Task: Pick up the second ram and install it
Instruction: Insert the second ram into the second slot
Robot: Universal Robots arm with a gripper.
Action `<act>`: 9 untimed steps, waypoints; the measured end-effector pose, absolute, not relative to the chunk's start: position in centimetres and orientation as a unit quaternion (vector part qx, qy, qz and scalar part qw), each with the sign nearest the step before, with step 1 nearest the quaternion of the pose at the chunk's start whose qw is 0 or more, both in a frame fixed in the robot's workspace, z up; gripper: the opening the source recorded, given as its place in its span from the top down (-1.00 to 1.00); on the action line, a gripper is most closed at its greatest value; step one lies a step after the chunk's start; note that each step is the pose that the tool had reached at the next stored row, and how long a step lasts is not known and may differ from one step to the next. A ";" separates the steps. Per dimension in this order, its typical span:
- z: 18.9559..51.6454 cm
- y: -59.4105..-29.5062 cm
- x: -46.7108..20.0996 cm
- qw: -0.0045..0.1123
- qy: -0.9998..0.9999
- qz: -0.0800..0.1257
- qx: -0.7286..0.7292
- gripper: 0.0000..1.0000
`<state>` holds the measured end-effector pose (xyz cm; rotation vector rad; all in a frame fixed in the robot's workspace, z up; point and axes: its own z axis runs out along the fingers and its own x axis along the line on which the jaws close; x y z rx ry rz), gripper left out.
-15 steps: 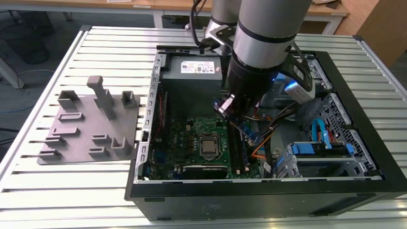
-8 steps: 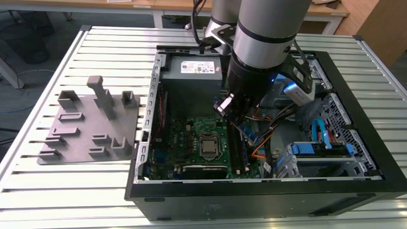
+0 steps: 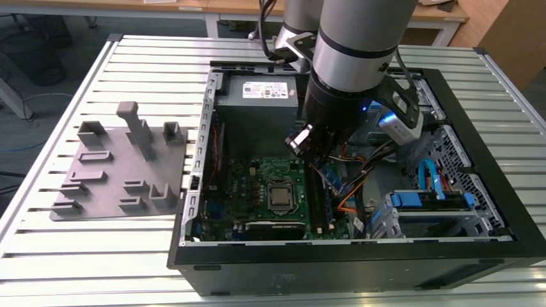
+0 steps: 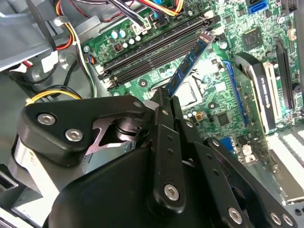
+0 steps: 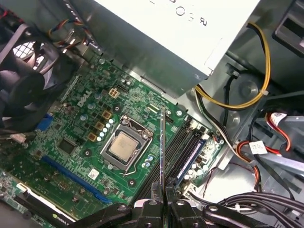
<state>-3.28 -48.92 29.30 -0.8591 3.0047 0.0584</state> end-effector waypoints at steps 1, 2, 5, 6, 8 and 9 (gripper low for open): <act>29.3 -48.9 -3.3 0.008 0.962 0.019 -0.271 0.73; 29.3 -48.9 -3.3 0.008 0.963 0.019 -0.267 0.73; 29.3 -48.9 -3.3 0.008 0.966 0.019 -0.256 0.73; 29.3 -48.9 -3.3 0.008 0.967 0.019 -0.253 0.73; 29.3 -48.9 -3.3 0.009 0.969 0.018 -0.246 0.73; 29.3 -48.9 -3.3 0.009 0.970 0.018 -0.242 0.73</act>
